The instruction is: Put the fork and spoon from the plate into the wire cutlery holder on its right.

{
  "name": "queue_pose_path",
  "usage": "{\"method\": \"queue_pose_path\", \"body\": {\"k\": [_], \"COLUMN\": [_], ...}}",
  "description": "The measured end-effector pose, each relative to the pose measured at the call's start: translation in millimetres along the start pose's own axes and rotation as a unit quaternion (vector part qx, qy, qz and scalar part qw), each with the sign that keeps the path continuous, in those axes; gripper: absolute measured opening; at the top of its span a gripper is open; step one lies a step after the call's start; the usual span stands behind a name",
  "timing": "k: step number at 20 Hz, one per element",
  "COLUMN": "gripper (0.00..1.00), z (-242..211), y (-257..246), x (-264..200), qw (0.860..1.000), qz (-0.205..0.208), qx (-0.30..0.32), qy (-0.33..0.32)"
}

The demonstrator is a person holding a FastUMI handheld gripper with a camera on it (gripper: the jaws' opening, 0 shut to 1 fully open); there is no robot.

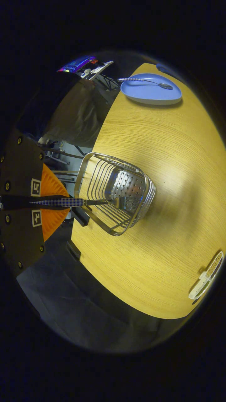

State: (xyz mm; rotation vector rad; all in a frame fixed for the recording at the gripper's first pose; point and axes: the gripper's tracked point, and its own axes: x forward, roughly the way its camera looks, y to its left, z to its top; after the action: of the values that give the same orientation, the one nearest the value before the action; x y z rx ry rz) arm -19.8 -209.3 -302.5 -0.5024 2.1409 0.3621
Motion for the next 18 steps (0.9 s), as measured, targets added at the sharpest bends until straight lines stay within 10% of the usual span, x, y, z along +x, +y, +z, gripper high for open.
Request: {"method": "queue_pose_path", "body": {"k": [18], "gripper": [0.27], "z": [2.9], "y": [7.5], "x": [-46.4], "qw": [0.995], "qz": [-0.004], "qx": [0.057], "qy": [-0.086]}}
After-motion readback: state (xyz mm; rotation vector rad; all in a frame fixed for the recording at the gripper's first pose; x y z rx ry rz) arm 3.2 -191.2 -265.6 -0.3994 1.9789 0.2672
